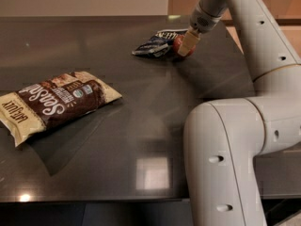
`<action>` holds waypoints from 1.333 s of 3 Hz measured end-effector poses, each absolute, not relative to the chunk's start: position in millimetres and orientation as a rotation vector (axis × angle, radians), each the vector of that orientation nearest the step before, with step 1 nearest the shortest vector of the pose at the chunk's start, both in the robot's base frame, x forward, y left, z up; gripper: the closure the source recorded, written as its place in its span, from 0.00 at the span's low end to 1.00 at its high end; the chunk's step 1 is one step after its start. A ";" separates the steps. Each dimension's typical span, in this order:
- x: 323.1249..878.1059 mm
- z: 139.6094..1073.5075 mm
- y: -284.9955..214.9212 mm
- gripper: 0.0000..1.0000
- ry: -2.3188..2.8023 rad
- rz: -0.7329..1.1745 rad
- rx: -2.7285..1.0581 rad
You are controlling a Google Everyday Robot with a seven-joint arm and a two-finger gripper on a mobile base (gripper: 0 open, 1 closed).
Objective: Move apple near blue chip bag
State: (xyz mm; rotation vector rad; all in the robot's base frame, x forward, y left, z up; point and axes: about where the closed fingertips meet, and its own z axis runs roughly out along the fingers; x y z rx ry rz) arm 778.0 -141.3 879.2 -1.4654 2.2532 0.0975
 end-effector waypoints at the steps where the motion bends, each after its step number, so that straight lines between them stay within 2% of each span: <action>1: 782.7 876.9 -138.5 0.36 2.244 0.096 -1.460; 2: 786.8 873.8 -136.0 0.12 2.239 0.095 -1.456; 3: 790.2 870.7 -133.8 0.00 2.234 0.094 -1.454; 4: 790.2 870.6 -133.8 0.00 2.234 0.094 -1.454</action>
Offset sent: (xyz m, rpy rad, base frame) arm 0.0039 0.0023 -0.0019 0.0039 -0.0081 -0.0003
